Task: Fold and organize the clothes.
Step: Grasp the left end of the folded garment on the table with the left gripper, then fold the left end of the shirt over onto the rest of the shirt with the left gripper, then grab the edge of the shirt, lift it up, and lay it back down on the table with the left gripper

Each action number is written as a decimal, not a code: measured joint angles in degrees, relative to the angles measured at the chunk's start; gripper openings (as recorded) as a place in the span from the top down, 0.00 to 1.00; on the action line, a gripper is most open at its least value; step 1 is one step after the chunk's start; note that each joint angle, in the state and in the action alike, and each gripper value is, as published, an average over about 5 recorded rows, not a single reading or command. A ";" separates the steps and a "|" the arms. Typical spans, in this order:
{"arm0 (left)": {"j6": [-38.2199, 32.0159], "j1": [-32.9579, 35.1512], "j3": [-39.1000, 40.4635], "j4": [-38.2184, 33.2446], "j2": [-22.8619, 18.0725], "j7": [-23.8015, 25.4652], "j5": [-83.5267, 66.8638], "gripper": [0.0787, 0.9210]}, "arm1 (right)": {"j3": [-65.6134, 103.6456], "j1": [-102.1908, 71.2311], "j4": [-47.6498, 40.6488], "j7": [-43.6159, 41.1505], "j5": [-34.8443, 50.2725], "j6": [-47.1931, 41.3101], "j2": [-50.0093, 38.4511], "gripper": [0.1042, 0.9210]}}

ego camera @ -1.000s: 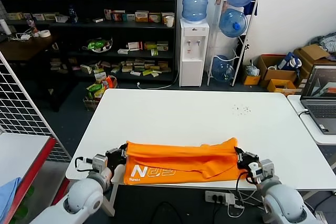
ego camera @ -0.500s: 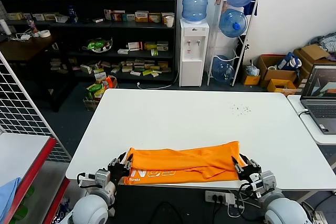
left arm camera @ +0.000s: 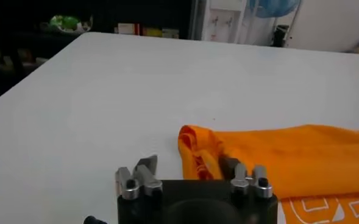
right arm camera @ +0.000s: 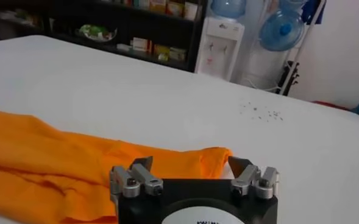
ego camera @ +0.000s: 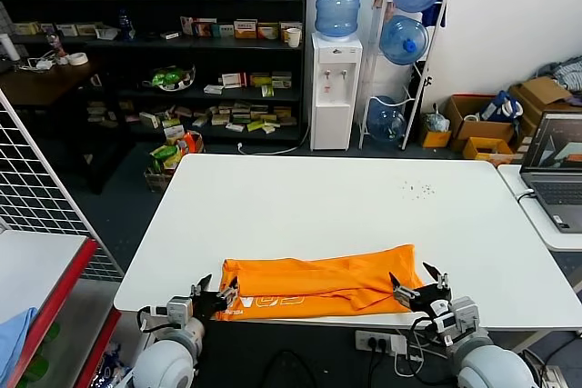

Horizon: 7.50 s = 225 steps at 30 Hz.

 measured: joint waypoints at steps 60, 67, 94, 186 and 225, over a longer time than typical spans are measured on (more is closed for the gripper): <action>5.54 -10.94 1.46 -5.95 8.40 -3.11 -7.24 0.94 | 0.74 3.38 -5.20 2.04 -6.85 8.62 6.38 0.12; 6.64 -12.37 5.99 -7.27 2.46 -5.40 -8.49 0.94 | 1.21 3.28 -6.19 1.90 -8.44 9.32 6.89 0.12; 1.02 -14.75 9.95 -1.59 -12.28 -5.26 -7.51 0.45 | 0.28 4.24 -7.70 1.61 -9.48 9.33 6.65 0.12; 5.89 -9.30 -14.20 10.87 21.67 4.89 2.17 0.93 | -3.82 6.99 -5.33 0.45 -8.00 9.48 6.72 0.12; 8.51 -6.78 -6.40 -4.53 19.73 -2.90 2.18 0.93 | -2.89 4.36 -5.46 0.55 -11.95 10.13 8.98 0.12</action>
